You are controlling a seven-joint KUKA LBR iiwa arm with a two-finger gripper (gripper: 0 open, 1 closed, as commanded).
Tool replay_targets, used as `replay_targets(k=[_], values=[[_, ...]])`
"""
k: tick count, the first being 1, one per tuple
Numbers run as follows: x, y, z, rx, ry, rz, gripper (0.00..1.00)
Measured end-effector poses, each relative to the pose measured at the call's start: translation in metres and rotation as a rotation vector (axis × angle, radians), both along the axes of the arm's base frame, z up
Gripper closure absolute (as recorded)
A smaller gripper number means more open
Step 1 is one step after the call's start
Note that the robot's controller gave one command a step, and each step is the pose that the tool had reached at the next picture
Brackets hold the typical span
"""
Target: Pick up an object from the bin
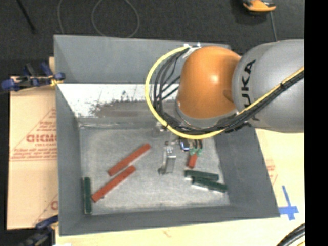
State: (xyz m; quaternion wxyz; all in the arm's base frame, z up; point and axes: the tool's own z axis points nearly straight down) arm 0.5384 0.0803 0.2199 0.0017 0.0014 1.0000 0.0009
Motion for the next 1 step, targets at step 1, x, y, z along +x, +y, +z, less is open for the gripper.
replay_targets(k=[1], values=[[-0.0116,0.0993,-0.1044,-0.001,0.006,0.231,0.00]])
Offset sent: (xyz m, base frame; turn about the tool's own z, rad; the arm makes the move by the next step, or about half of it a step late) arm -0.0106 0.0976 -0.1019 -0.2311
